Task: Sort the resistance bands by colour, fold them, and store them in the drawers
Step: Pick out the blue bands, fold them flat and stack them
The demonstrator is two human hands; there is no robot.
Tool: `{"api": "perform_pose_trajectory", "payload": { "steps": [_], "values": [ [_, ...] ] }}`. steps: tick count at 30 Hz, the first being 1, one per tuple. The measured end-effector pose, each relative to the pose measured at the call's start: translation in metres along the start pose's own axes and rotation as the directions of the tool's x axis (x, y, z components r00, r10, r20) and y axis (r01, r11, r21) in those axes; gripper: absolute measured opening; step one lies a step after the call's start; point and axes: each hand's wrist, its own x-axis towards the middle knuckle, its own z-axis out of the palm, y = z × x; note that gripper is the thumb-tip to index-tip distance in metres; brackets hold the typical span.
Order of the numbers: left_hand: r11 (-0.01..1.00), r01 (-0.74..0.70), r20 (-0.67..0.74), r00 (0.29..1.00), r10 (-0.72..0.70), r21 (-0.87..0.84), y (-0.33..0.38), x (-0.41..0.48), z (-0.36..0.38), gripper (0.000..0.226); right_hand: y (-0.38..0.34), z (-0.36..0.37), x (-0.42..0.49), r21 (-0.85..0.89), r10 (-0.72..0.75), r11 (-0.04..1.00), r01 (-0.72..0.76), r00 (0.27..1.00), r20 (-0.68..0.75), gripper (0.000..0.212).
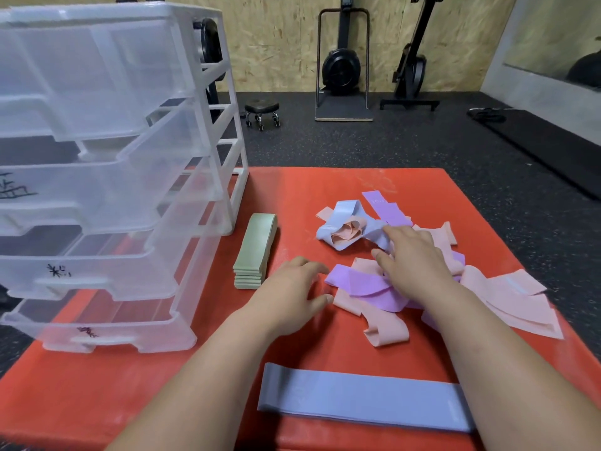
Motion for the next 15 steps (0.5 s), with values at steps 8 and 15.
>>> {"api": "perform_pose_trajectory", "payload": {
  "steps": [8, 15],
  "values": [
    [0.999, -0.013, -0.111, 0.994, 0.008, -0.044, 0.025, -0.013, -0.012, 0.043, -0.006, -0.078, -0.048, 0.446, 0.029, 0.832, 0.329, 0.778, -0.628, 0.018],
    [0.998, -0.023, -0.153, 0.988, 0.014, -0.055, 0.051, -0.025, -0.011, 0.037, 0.034, -0.069, -0.077, 0.555, 0.113, 0.828, 0.08, 0.945, -0.306, 0.039]
  ]
}}
